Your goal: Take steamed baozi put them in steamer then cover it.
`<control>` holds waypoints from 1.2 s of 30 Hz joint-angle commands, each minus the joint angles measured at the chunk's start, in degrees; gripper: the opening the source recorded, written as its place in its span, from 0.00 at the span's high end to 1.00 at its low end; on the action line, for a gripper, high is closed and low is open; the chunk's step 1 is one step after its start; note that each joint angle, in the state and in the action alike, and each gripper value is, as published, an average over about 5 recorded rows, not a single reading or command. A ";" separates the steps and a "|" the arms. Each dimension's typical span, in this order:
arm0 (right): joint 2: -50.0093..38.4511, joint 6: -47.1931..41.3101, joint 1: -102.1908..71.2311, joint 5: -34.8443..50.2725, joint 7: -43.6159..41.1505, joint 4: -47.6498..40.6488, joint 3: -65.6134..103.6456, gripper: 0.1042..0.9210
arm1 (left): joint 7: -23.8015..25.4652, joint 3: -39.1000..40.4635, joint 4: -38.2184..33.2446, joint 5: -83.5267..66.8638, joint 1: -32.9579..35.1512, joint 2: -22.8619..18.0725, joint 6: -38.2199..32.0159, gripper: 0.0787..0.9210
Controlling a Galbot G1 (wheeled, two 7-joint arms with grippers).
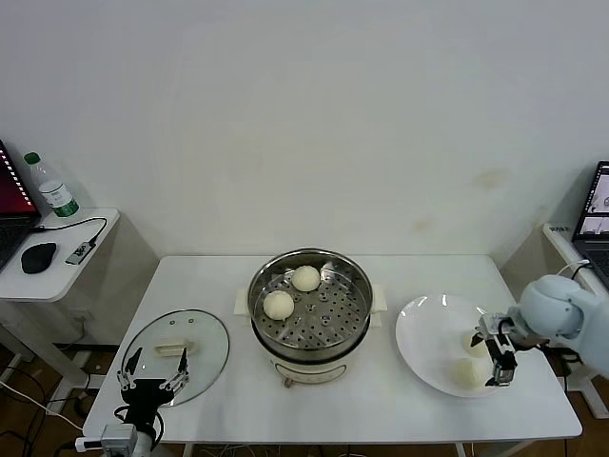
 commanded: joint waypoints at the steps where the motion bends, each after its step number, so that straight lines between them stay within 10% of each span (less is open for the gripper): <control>1: 2.81 0.12 -9.35 -2.69 1.49 -2.23 6.69 0.12 | -0.02 -0.21 0.18 0.01 -0.01 -0.03 -0.04 0.12; 36: 0.47 -0.28 17.46 8.34 -3.15 -0.06 0.36 0.41 | -0.07 -0.11 0.49 -0.17 -0.53 1.33 -0.24 0.12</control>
